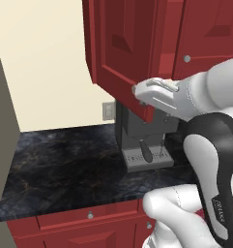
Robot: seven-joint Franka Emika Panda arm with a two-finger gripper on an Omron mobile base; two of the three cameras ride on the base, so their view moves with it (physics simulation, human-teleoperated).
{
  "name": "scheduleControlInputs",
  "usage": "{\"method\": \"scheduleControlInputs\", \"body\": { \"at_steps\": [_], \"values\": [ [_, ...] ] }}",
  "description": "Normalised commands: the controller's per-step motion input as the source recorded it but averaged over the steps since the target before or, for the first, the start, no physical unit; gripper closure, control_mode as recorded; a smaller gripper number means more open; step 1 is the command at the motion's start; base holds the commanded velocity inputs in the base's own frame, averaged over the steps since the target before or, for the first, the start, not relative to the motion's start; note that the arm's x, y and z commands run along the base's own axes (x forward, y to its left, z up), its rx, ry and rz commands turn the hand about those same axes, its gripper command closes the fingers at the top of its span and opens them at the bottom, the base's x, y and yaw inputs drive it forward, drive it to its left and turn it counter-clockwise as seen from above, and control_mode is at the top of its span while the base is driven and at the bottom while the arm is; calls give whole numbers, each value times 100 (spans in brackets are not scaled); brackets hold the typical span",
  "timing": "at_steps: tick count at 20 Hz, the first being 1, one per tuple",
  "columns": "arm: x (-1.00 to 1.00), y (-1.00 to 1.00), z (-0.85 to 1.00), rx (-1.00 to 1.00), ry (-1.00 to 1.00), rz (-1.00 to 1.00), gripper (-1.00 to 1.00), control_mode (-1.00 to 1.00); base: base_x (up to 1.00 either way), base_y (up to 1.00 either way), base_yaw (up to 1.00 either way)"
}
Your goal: Open the cabinet, pick the kettle from the cabinet, and place it in the sink.
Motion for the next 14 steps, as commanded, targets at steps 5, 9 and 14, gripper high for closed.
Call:
{"method": "scheduleControlInputs", "body": {
  "at_steps": [5, 9, 14],
  "values": [
    [0, -49, 0, 6, 5, 7, -100, -100, 0, 0, 0],
    [-1, -44, 0, 2, 0, 12, -100, -100, 0, 0, 0],
    [5, -31, 0, 1, 0, 13, -100, -100, 0, 0, 0]
  ]
}}
